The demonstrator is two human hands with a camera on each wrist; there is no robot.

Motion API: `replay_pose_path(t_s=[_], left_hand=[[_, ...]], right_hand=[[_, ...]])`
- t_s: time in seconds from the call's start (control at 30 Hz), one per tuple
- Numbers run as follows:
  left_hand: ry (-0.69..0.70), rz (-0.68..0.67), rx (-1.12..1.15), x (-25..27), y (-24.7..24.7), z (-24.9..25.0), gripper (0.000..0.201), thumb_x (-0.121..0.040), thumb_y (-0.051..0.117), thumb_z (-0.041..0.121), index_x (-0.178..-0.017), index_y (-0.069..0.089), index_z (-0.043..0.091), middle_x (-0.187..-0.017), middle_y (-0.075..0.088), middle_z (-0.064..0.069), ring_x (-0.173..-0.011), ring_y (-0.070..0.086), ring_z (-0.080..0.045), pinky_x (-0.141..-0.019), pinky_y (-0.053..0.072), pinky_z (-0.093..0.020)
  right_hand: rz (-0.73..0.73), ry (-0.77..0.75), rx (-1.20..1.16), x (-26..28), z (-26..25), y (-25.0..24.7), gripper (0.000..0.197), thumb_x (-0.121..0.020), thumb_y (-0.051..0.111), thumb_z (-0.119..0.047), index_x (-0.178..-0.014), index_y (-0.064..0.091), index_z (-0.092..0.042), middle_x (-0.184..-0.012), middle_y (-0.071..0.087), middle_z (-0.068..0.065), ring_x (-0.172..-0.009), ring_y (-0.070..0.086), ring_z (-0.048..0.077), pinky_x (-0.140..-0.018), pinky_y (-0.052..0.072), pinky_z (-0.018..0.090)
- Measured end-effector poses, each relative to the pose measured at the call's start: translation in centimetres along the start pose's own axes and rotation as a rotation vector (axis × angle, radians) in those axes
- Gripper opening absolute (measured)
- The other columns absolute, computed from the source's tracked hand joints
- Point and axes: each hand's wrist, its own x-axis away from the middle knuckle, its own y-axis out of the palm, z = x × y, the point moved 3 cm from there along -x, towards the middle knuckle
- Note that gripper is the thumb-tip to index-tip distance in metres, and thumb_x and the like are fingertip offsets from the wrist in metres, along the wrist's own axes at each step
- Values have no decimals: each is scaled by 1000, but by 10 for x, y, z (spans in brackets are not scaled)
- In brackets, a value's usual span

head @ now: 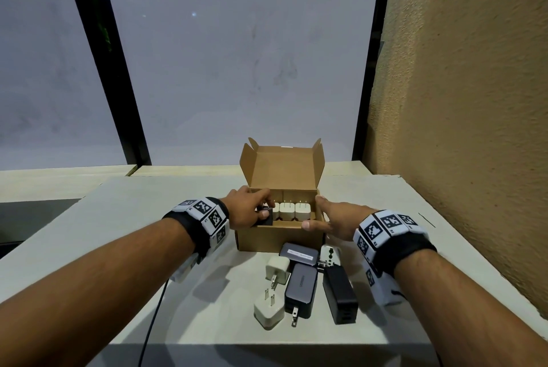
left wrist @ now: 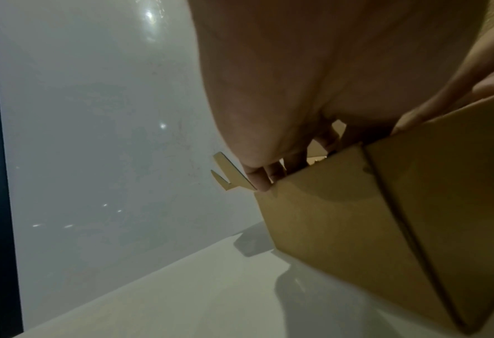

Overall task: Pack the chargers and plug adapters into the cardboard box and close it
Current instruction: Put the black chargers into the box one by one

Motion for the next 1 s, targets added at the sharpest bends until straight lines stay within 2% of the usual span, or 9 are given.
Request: replay_pose_path(t_s=[0.13,0.27,0.37,0.5,0.7,0.83,1.0], left_hand=[[-30,34,-39,-2,3,-3,24,-93,41,46,-115,43,37,-128,50,-11,-122,38,-35,-102,34,-49],[-30,74,-59,-3,8,-6,25,-94,41,49,-116,45,39,-129,49,-11,-127,34,-32,-104,29,-48],[-2,92,-39,-2,7,-6,24,-94,42,49,-115,47,40,-127,53,-5,-129,32,-28,-104,25,-47],[76,157,-74,4,-1,3,28,-95,47,45,-121,54,36,-122,60,4,-127,31,-21,-102,22,-41],[94,202,-169,9,-6,8,33,-94,46,49,-122,56,37,-125,52,3,-125,32,-22,-102,25,-43],[158,246,-253,12,-6,12,35,-95,42,49,-122,57,34,-121,54,7,-122,34,-18,-100,26,-39],[161,227,-287,10,-6,12,37,-95,41,50,-124,58,33,-122,55,7,-120,36,-18,-98,28,-38]], right_hand=[[3,-3,-3,-2,0,0,79,-85,40,-70,-143,26,-18,-143,49,9,-123,52,29,-101,42,41],[11,-10,-14,0,0,0,77,-86,41,-68,-143,25,-19,-141,50,10,-123,52,28,-100,41,39],[14,-10,-17,0,1,0,77,-86,41,-68,-143,25,-19,-143,48,9,-124,51,28,-102,41,40],[14,-6,-35,0,0,1,80,-86,41,-67,-146,22,-18,-146,45,9,-127,49,28,-102,39,38],[10,10,-47,2,0,1,80,-87,41,-67,-148,19,-19,-148,42,9,-130,47,29,-103,38,39],[11,12,-51,3,-1,0,80,-87,41,-67,-148,19,-19,-148,43,10,-129,47,29,-103,38,38],[5,10,-50,4,-1,-1,79,-88,41,-65,-148,20,-18,-148,43,10,-129,47,29,-103,37,38]])
